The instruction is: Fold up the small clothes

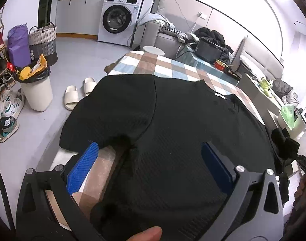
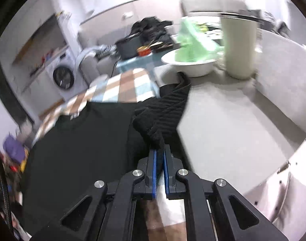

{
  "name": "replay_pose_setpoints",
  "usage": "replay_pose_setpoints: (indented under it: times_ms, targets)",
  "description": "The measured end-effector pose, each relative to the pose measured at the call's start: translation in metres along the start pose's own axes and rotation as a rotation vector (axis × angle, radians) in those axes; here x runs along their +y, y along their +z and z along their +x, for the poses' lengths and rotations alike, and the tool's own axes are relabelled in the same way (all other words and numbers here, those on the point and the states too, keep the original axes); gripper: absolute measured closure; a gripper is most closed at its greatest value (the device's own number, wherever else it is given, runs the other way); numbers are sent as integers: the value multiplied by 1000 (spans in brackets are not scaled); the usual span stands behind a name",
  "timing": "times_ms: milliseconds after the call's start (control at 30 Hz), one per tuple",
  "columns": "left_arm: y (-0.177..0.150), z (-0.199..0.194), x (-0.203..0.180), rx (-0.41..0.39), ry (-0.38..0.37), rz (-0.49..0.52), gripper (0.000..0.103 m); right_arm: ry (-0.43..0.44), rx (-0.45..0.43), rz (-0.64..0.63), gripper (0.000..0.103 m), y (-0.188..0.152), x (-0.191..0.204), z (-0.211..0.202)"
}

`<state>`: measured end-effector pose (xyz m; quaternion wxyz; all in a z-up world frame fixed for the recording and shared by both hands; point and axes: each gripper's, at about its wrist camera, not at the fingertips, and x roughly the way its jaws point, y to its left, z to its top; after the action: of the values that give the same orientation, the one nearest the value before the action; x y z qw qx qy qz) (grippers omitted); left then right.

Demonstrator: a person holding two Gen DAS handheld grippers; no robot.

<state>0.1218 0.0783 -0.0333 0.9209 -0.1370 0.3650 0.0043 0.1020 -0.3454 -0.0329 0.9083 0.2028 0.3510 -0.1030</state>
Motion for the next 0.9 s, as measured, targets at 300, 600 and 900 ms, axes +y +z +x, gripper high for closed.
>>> replay_pose_setpoints:
  times_ms: [300, 600, 900]
  targets:
    - [-13, -7, 4, 8, -6, -3, 1, 162, -53, -105, 97, 13, 45, 0]
    - [-22, -2, 3, 35, 0, 9, 1, 427, 274, -718, 90, -32, 202, 46]
    - [-20, 0, 18, 52, -6, -35, 1, 346, 270, -543, 68, -23, 166, 56]
